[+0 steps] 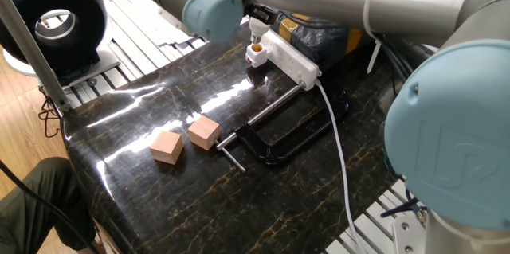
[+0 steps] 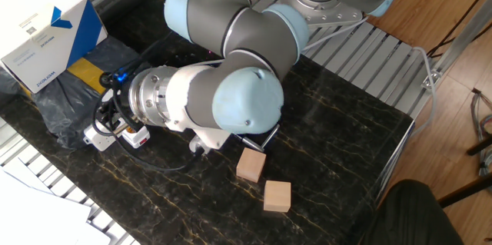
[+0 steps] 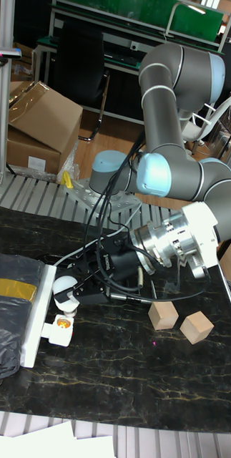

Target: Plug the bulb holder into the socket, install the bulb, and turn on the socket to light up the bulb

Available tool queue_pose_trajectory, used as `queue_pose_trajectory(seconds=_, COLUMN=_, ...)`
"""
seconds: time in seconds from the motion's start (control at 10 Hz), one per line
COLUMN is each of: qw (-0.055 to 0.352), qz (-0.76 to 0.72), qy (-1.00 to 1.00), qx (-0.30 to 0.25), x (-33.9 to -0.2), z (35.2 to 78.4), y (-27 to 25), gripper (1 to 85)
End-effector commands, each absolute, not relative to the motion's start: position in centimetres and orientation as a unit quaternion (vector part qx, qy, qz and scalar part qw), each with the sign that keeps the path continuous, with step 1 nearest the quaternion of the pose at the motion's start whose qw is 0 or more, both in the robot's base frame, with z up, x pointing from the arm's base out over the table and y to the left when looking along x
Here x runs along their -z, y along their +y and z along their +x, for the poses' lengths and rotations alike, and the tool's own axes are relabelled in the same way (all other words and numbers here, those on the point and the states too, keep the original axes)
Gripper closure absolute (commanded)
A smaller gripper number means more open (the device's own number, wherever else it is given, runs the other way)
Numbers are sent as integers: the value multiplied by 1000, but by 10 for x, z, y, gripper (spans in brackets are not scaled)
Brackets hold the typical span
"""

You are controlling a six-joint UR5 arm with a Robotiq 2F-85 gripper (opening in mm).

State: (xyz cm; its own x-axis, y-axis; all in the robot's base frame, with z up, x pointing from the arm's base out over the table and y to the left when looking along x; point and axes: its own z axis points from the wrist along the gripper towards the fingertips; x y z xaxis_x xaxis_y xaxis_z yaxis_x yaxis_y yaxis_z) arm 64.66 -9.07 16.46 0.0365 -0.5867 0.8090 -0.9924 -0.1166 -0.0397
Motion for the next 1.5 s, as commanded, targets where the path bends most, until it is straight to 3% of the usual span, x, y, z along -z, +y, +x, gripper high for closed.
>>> queue_pose_trajectory(seconds=0.0, qw=290, qz=657, qy=-597, qx=-357, x=-161, z=647, y=-90, gripper=400)
queue_pose_trajectory(seconds=1.4, qw=301, qz=632, qy=-597, qx=-391, x=-150, z=643, y=-89, gripper=407)
